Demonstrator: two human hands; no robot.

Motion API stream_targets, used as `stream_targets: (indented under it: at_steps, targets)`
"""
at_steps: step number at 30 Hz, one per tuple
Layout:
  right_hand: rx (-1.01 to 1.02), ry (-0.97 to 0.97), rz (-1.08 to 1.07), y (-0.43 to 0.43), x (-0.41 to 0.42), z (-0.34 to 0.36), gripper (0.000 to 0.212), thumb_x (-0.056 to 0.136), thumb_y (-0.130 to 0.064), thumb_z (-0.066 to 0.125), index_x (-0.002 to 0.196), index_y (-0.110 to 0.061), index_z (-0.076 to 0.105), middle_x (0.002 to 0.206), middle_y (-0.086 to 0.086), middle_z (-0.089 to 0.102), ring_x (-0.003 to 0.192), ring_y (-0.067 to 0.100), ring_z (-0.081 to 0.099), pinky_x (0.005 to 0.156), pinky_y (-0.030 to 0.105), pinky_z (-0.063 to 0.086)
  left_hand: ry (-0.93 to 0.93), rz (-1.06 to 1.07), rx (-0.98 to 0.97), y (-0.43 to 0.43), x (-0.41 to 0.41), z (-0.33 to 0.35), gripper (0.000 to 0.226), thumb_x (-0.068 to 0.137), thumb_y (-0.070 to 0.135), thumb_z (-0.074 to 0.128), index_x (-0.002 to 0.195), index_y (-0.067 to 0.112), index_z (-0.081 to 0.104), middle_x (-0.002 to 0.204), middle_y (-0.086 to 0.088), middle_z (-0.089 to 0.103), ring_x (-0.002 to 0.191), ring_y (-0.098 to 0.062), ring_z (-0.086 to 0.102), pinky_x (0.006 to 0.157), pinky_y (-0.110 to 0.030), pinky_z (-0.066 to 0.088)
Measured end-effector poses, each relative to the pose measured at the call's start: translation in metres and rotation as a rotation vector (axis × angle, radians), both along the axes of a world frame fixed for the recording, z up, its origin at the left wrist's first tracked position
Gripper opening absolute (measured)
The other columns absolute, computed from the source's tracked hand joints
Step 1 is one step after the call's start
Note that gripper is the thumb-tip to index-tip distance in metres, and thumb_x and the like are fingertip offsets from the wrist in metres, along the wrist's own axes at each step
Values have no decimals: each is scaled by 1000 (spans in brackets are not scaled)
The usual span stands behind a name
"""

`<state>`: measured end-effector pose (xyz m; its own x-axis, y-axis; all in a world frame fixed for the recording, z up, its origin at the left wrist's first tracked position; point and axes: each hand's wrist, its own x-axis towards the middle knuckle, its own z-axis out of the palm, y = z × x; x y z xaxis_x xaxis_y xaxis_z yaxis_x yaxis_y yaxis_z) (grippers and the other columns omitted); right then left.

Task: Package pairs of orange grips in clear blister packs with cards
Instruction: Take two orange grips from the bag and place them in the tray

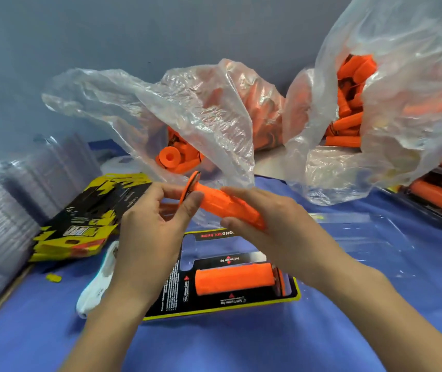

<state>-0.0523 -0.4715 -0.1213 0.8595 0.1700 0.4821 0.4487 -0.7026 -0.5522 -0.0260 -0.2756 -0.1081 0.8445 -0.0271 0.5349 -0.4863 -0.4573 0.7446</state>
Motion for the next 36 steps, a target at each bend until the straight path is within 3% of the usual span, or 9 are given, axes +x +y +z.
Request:
stream_targets:
  at_steps: [5, 9, 12, 18, 22, 25, 29, 32, 36]
  targets:
    - [71, -15, -22, -11, 6, -3, 43, 87, -50, 65, 128, -42, 58, 98, -30, 53, 93, -5, 53, 80, 8, 37, 50, 69, 9, -5, 2, -3, 31, 82, 60, 66, 82, 30, 63, 72, 11, 72, 69, -4, 69, 68, -30, 54]
    - [80, 35, 10, -18, 9, -6, 38, 88, -41, 67, 125, -42, 59, 97, -33, 54, 84, -10, 53, 78, 7, 38, 115, 134, 11, 6, 7, -5, 39, 80, 64, 64, 78, 25, 65, 65, 11, 71, 66, -10, 71, 75, -45, 57]
    - [101, 59, 5, -25, 9, -8, 34, 87, -41, 67, 120, -43, 61, 101, -27, 58, 90, -8, 56, 79, 3, 37, 195, 146, 10, 14, 7, -10, 46, 78, 66, 63, 74, 21, 67, 62, 9, 71, 61, -9, 71, 75, -48, 58]
    - [-27, 83, -31, -31, 11, -19, 39, 80, -59, 57, 116, -47, 62, 102, -23, 59, 97, -4, 54, 78, 14, 43, 319, 76, 96, 22, 5, -24, 34, 84, 55, 64, 76, 23, 69, 67, 9, 73, 65, -8, 72, 78, -45, 58]
    - [-160, 57, -53, -29, 12, -21, 44, 83, -61, 52, 122, -42, 63, 106, -18, 62, 100, 8, 51, 86, 26, 41, 308, 137, 253, 25, 7, -27, 33, 87, 52, 64, 68, 25, 69, 55, 20, 64, 49, 3, 56, 55, -29, 41]
    - [-200, 69, -68, -27, 16, -24, 38, 87, -52, 61, 123, -40, 65, 97, -18, 64, 96, 6, 51, 81, 20, 37, 317, 177, 291, 26, 9, -30, 35, 86, 53, 63, 66, 25, 69, 51, 21, 60, 46, 1, 51, 51, -28, 34]
    - [-206, 103, -64, -28, 19, -24, 30, 86, -42, 69, 116, -37, 70, 71, -28, 46, 79, -7, 39, 72, 12, 32, 331, 188, 313, 27, 12, -35, 39, 87, 53, 63, 62, 24, 68, 53, 20, 61, 51, -4, 52, 54, -30, 38]
    - [-222, 160, -34, -30, 22, -20, 27, 86, -45, 67, 113, -40, 69, 77, -32, 48, 80, -8, 47, 76, 0, 32, 334, 188, 339, 28, 13, -38, 40, 87, 53, 63, 59, 24, 67, 59, 21, 63, 56, -4, 56, 55, -30, 41]
    - [-259, 179, -1, -30, 25, -17, 24, 85, -47, 66, 108, -40, 70, 86, -32, 52, 91, -4, 48, 77, 4, 34, 337, 194, 380, 28, 14, -41, 41, 88, 53, 63, 58, 25, 66, 62, 25, 63, 61, -4, 57, 54, -29, 39]
